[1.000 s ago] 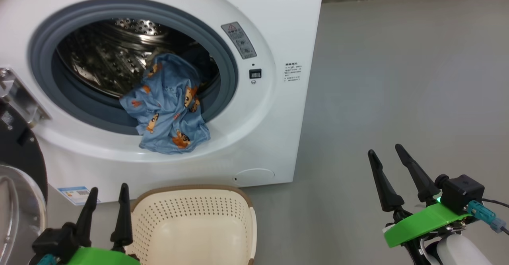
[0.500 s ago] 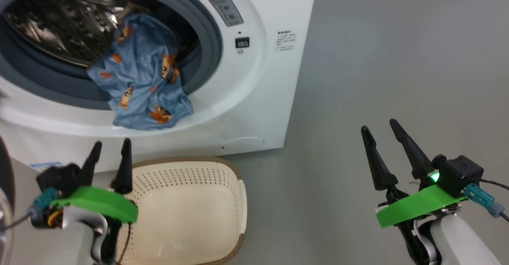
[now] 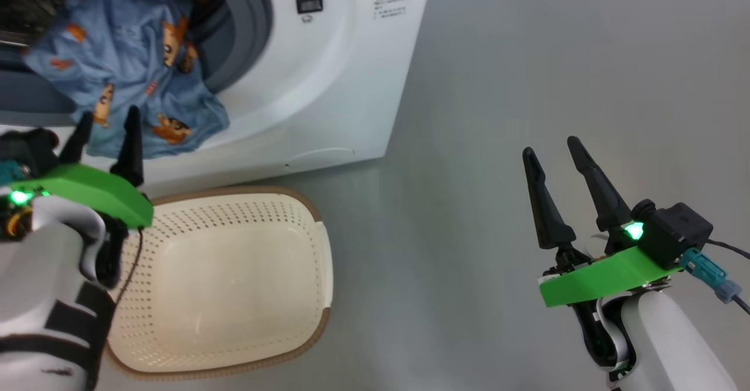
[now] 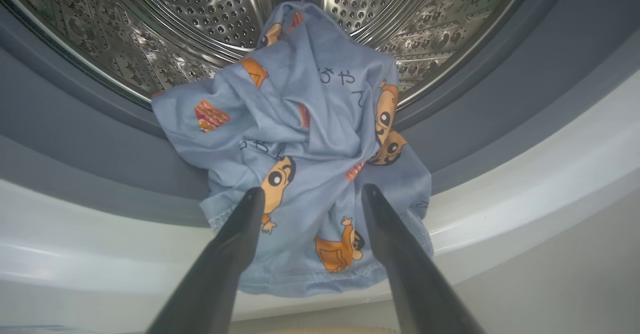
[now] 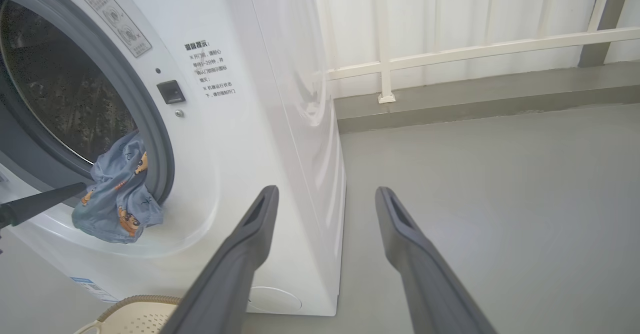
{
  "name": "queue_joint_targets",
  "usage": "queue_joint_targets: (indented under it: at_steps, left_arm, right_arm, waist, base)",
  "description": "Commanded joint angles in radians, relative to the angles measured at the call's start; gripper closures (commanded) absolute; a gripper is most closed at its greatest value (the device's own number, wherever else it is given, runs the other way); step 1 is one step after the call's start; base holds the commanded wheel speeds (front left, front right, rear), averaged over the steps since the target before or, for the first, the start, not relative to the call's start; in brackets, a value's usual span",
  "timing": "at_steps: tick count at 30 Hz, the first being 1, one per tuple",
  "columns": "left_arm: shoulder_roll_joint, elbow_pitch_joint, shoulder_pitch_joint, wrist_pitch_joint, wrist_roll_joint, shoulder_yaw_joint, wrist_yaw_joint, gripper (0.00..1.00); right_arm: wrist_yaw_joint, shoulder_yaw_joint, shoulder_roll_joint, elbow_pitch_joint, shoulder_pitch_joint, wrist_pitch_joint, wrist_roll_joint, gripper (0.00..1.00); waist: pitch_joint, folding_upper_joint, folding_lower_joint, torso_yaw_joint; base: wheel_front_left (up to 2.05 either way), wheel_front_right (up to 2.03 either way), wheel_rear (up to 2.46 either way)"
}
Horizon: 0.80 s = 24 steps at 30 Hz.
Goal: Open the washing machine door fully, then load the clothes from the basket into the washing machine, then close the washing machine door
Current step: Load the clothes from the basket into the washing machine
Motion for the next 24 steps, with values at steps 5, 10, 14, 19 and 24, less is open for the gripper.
queue_joint_targets:
  at_steps: [5,10,14,19,24]
  left_arm:
    - [0.076,0.040,-0.109,0.007,-0.034,-0.014,-0.002,0.00]
    - [0.094,0.111,-0.195,0.019,-0.033,-0.043,-0.002,0.00]
    - [0.109,0.181,-0.259,0.047,-0.032,-0.048,-0.001,0.00]
    - [0.115,0.255,-0.335,0.087,-0.040,-0.043,0.012,0.00]
    - [0.107,0.285,-0.371,0.110,-0.048,-0.047,0.009,1.00]
  right_arm:
    - [0.008,0.010,0.017,-0.038,-0.024,-0.008,-0.018,0.00]
    - [0.008,0.013,0.031,-0.046,-0.033,-0.008,-0.023,0.00]
    - [0.008,0.009,0.040,-0.051,-0.035,-0.008,-0.025,0.00]
    - [0.008,0.005,0.046,-0.052,-0.035,-0.008,-0.025,0.00]
    - [0.008,0.002,0.049,-0.049,-0.033,-0.008,-0.028,0.00]
  waist:
    - [0.091,0.0000,0.0000,-0.062]
    - [0.121,0.0000,0.0000,-0.083]
    - [0.140,0.0000,0.0000,-0.099]
    - [0.151,0.0000,0.0000,-0.110]
    - [0.148,0.0000,0.0000,-0.110]
  base:
    - [0.00,0.00,0.00]
    - [0.00,0.00,0.00]
    - [0.00,0.00,0.00]
    - [0.00,0.00,0.00]
    - [0.00,0.00,0.00]
